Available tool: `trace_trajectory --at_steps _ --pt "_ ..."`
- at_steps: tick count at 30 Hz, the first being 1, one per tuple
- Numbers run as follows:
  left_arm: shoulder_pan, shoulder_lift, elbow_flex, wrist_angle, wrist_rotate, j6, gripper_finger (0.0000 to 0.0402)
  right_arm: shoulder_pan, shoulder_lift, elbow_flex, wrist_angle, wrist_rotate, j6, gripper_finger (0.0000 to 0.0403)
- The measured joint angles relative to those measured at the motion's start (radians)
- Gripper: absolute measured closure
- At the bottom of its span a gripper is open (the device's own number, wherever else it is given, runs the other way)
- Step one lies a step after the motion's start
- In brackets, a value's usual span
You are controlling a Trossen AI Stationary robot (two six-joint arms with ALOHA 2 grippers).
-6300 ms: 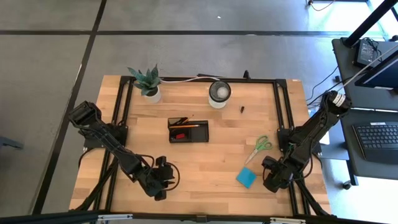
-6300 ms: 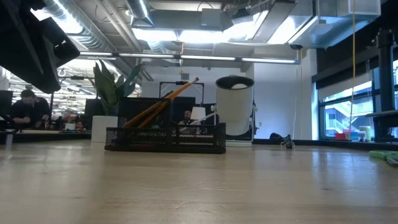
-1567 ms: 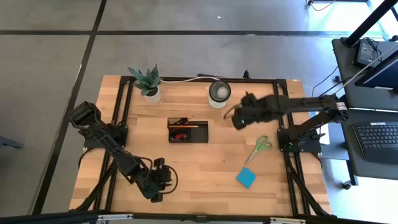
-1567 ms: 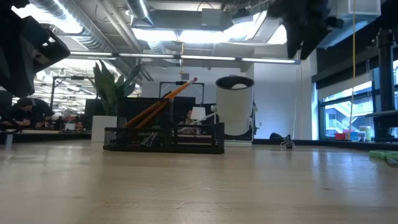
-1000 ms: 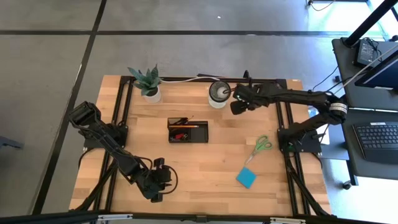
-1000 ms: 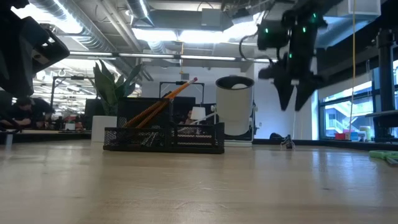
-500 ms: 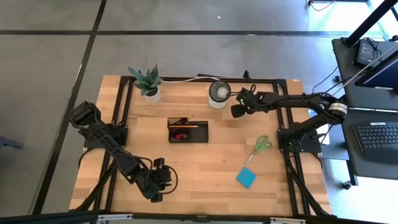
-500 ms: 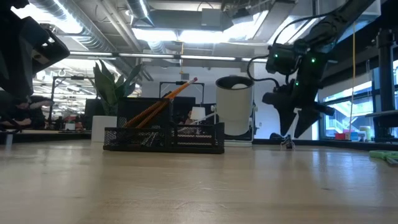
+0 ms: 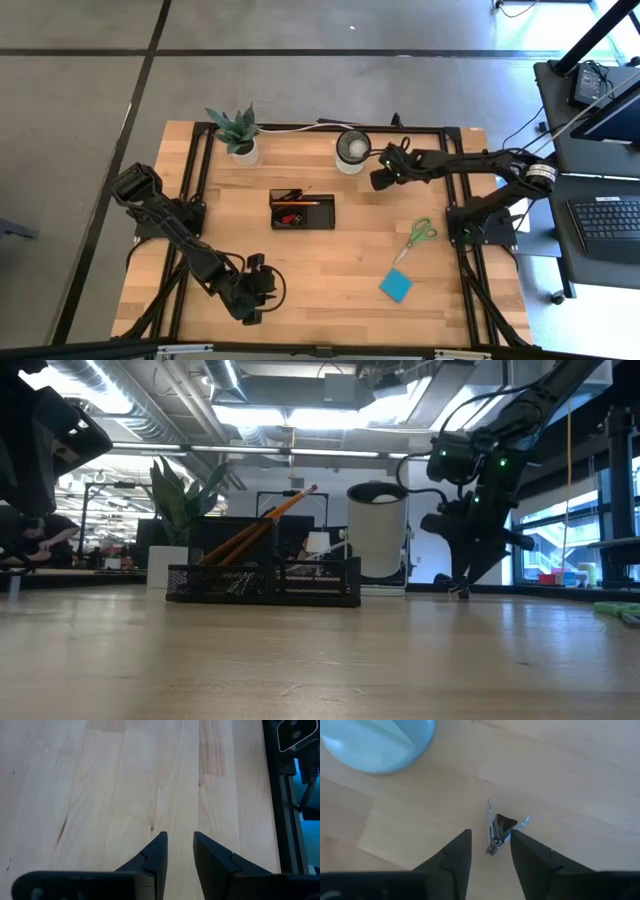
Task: Pick and place office supplies into organizer
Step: Put the black binder clip in the desk organizer
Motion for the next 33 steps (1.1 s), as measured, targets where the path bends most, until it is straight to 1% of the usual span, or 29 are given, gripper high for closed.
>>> trace_trajectory --at_steps 6,10,22,29,33 --pt "0.0 0.0 0.0 0.0 0.0 0.0 0.0315 0.0 0.073 0.0 0.005 0.0 -0.037 0.0284" --pt "0.0 0.0 0.0 0.0 0.0 0.0 0.0316 0.001 0.1 0.001 0.017 0.007 -0.047 0.0294" --pt "0.0 0.0 0.0 0.0 -0.001 0.0 0.0316 0.0 0.101 0.001 0.021 0.025 -0.079 0.0343" --pt "0.0 0.0 0.0 0.0 -0.001 0.0 0.0316 0.001 0.101 0.001 0.02 0.026 -0.133 0.0379" --pt "0.0 0.0 0.0 0.0 -0.001 0.0 0.0316 0.004 0.101 0.001 0.018 0.026 -0.148 0.0381"
